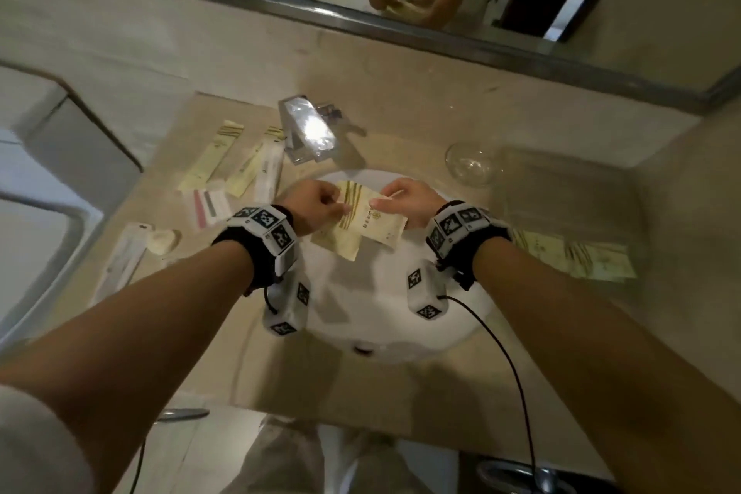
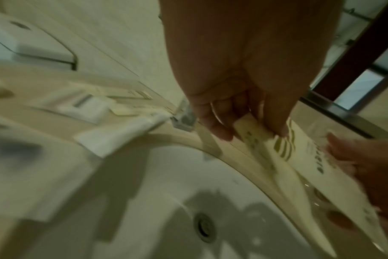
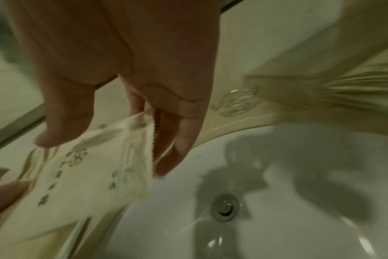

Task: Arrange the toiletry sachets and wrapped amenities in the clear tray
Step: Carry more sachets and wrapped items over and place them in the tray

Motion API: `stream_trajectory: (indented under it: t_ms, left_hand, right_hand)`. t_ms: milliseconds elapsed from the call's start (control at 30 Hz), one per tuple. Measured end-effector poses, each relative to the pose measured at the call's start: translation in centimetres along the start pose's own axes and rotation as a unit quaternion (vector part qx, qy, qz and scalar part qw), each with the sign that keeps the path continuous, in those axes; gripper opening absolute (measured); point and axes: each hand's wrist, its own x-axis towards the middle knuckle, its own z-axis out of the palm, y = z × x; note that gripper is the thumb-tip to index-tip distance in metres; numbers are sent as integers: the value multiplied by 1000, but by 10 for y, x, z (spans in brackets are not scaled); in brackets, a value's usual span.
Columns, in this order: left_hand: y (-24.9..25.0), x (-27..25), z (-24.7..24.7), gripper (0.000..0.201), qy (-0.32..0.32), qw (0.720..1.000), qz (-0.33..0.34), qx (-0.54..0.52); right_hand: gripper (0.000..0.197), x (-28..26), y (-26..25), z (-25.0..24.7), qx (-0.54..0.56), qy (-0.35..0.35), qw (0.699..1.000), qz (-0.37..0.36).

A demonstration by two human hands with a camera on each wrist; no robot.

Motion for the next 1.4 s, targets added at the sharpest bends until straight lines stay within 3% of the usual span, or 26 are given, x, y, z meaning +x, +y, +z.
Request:
stream_trajectory:
  t_ms: [67, 133, 233, 300, 367, 533, 733, 833, 967, 1100, 1233, 1400]
  left_hand:
    - [16, 7, 12, 28, -2, 1000, 14, -23]
    - [35, 13, 28, 27, -6, 998, 31, -46]
    - [53, 23, 51, 42, -14, 996, 55, -69]
    - [71, 29, 71, 43, -51, 994, 56, -76]
    - [91, 34, 91, 40, -69, 992, 67, -86]
    - [120, 41, 133, 26, -43, 992, 86, -85]
    - [135, 53, 163, 21, -29, 992, 87, -81]
    - [140, 57, 173, 10, -12, 993, 87, -80]
    - [140, 63, 179, 10, 2, 994, 76, -83]
    - [137, 69, 179, 13, 15, 992, 69, -106]
    - [132, 74, 178, 15, 22, 992, 72, -99]
    - [129, 75, 177, 20, 7, 992, 74, -100]
  right_hand:
    - [23, -10, 15, -20, 110, -4, 993, 42]
    - [19, -24, 33, -40, 153, 3, 986, 63]
    - [20, -38, 60, -59, 205, 18, 975, 86]
    - [38, -46, 82, -74, 246, 48, 964, 92]
    - [41, -55, 103, -91, 271, 92, 954, 92]
    - [19, -73, 154, -132, 341, 165, 916, 131]
    - [15, -86, 211, -162, 262, 235, 916, 194]
    - [3, -83, 228, -167, 240, 261, 911, 208]
    - [7, -68, 222, -169, 242, 262, 909, 213]
    - [31, -47, 219, -173, 233, 266, 911, 211]
    - [8, -32, 216, -172, 241, 289, 902, 212]
    - [15, -29, 225, -168, 252, 308, 898, 185]
